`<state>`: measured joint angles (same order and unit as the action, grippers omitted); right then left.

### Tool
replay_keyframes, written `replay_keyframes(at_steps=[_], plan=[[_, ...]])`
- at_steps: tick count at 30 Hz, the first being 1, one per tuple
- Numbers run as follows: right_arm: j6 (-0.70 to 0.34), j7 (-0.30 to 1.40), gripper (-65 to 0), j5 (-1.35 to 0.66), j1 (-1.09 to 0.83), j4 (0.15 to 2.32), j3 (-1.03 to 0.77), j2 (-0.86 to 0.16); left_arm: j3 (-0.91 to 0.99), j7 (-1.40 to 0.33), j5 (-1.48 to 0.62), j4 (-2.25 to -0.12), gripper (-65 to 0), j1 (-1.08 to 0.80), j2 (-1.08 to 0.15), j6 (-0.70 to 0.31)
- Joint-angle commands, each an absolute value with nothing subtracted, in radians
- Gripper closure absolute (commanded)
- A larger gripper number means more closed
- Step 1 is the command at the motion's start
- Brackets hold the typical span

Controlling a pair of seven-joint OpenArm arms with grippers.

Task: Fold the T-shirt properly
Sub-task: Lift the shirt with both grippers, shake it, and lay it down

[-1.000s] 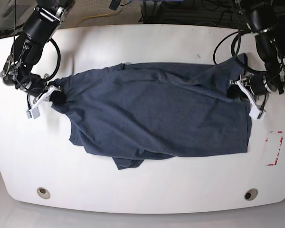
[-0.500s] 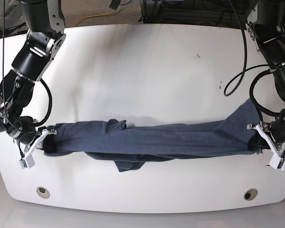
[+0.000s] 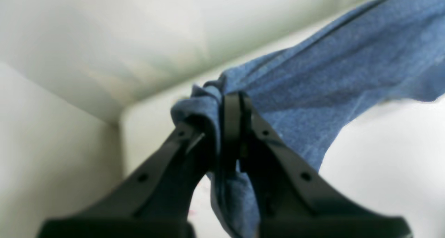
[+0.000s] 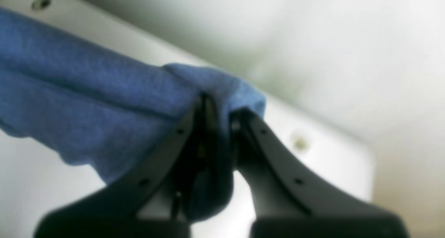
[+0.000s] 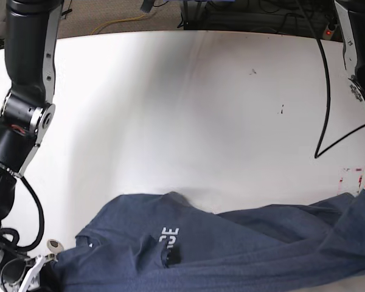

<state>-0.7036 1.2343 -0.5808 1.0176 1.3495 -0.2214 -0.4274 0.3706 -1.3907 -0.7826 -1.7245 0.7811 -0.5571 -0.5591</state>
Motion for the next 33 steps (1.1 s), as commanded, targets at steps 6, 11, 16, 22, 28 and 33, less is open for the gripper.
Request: replay_keyframes(at_steps=[6,11,16,22,28,33], plan=[[-0.698,1.294,0.0,-0.573,1.138,1.372,-0.199,-0.458,0.354,-1.396,-0.796,-1.658,0.0,0.935,-0.601,-0.587],[-0.698,1.305,0.0,-0.573,1.013,1.463,-0.216,-0.486,0.34,-1.396,-0.889,-1.647,0.0,0.816,-0.601,-0.619],[-0.698,1.308,0.0,-0.587,0.768,1.586,-0.309,-0.487,0.341,-1.396,-0.998,-1.647,0.0,0.624,-0.598,-0.619],[-0.698,1.308,0.0,-0.662,0.506,1.658,-0.41,-0.486,0.351,-1.396,-1.073,-1.649,0.0,0.397,-0.576,-0.619],[-0.698,1.308,0.0,-0.696,0.269,1.712,-0.51,-0.44,0.429,-1.396,-1.087,-1.709,0.0,0.117,-0.562,-0.619],[-0.698,1.308,0.0,-0.694,0.085,1.745,-0.582,-0.392,0.432,-1.396,-1.086,-1.733,0.0,-0.079,-0.545,-0.618]])
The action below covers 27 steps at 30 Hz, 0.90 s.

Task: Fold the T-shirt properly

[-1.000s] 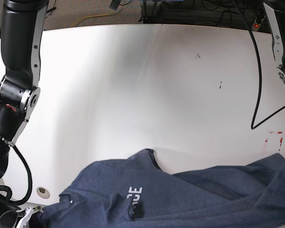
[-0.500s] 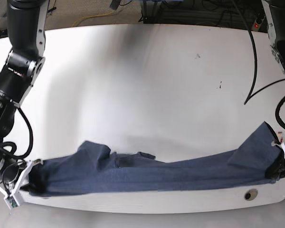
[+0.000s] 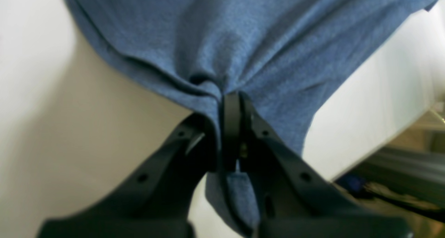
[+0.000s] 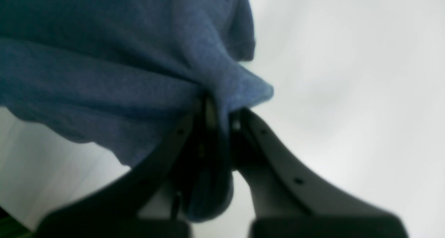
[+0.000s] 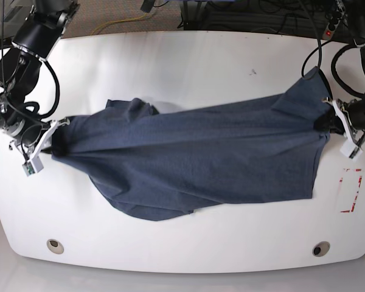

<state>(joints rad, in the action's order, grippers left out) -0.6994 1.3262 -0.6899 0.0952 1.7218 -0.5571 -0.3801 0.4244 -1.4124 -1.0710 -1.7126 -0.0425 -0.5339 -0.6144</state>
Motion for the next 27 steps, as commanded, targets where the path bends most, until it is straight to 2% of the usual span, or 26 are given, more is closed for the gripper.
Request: replay_keyframes(at_steps=[1,13,21,27], plan=[[-0.698,1.308,0.0,-0.694,0.056,1.745,-0.595,-0.386,0.432,-1.396,-1.086,-1.733,0.0,-0.11,-0.544,-0.618],[-0.698,1.308,0.0,-0.694,-0.17,1.741,-0.691,-0.309,0.433,-1.396,-1.079,-1.733,0.0,-0.341,-0.542,-0.613],[-0.698,1.308,0.0,-0.691,-0.239,1.745,-0.685,-0.254,0.437,-1.396,-0.972,-1.738,0.0,-0.375,-0.516,-0.613],[-0.698,1.302,0.0,-0.684,-0.186,1.739,-0.68,-0.232,0.458,-1.371,-0.924,-1.797,0.0,-0.341,-0.473,-0.611]])
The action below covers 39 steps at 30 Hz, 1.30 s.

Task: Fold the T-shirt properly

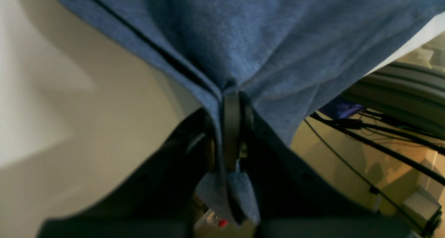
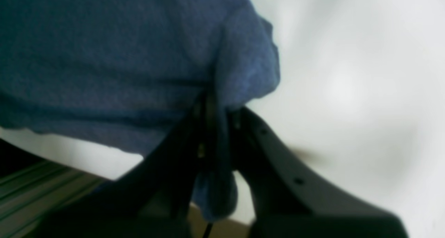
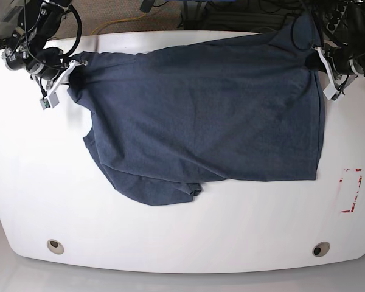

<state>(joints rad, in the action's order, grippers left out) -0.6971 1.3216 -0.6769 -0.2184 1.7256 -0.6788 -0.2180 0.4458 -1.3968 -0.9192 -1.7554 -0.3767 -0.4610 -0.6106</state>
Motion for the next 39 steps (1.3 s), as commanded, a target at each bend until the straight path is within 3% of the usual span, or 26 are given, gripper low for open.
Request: replay_keyframes(at_steps=[1,12,18,30,39], plan=[[-0.698,1.302,0.0,-0.682,-0.165,1.735,-0.68,-0.231,0.458,-1.371,-0.912,-1.814,0.0,-0.311,-0.461,-0.61],[-0.698,1.3,0.0,-0.682,0.068,1.649,-0.68,-0.225,0.458,-1.374,-0.823,-1.867,0.0,-0.039,-0.412,-0.61],[-0.698,1.3,0.0,-0.682,0.222,1.639,-0.673,-0.288,0.458,-1.374,-0.817,-1.867,0.0,0.124,-0.418,-0.611],[-0.698,1.299,0.0,-0.682,0.659,1.409,-0.456,-0.499,0.395,-1.396,-0.816,-1.859,0.0,0.516,-0.466,-0.616],[-0.698,1.305,0.0,-0.693,0.998,1.348,-0.246,-0.567,0.315,-1.396,-0.814,-1.751,0.0,0.835,-0.535,-0.618]])
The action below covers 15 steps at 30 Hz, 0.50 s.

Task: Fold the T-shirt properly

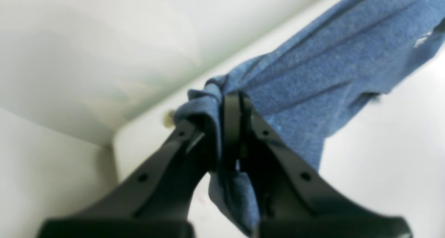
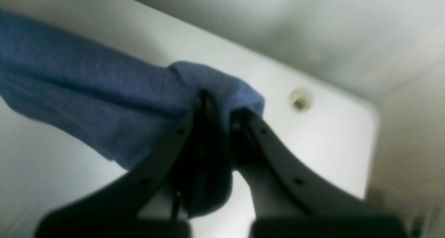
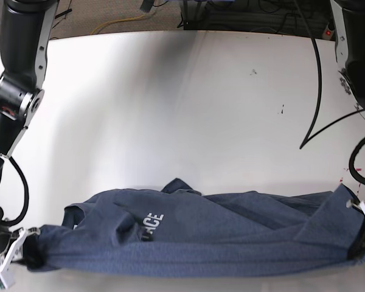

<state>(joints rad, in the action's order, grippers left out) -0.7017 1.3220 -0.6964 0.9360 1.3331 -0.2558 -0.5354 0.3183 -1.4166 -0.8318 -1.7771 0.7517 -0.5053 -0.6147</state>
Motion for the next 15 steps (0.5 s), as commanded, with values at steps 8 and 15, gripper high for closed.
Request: replay_keyframes(at_steps=[8,15], plan=[[-0.698,1.334,0.0,-0.696,1.021,1.349,-0.229,-0.611,0.257,-1.396,-0.825,-1.666,0.0,0.898,-0.547,-0.621],[-0.698,1.334,0.0,-0.842,0.754,1.351,-0.34,-0.63,0.214,-1.396,-0.825,-1.728,0.0,0.671,-0.539,-0.698]])
